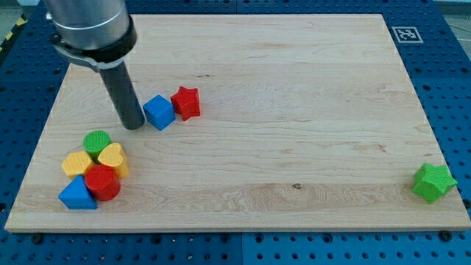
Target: Put the blue cube to the left of the red star
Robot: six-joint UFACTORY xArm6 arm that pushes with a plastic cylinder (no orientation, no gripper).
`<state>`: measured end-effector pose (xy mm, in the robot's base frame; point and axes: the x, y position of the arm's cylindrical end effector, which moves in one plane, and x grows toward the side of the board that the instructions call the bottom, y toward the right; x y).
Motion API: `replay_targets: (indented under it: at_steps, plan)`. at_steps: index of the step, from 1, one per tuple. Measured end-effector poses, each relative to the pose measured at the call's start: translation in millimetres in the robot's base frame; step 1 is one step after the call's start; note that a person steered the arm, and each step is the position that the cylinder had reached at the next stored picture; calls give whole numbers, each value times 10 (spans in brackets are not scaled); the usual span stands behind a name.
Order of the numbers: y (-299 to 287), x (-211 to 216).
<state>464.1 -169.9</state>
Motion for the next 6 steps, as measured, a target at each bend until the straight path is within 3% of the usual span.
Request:
replay_targets:
  at_steps: [2, 4, 6]
  plan:
    - [326, 531]
    - [410, 7]
    - [260, -37]
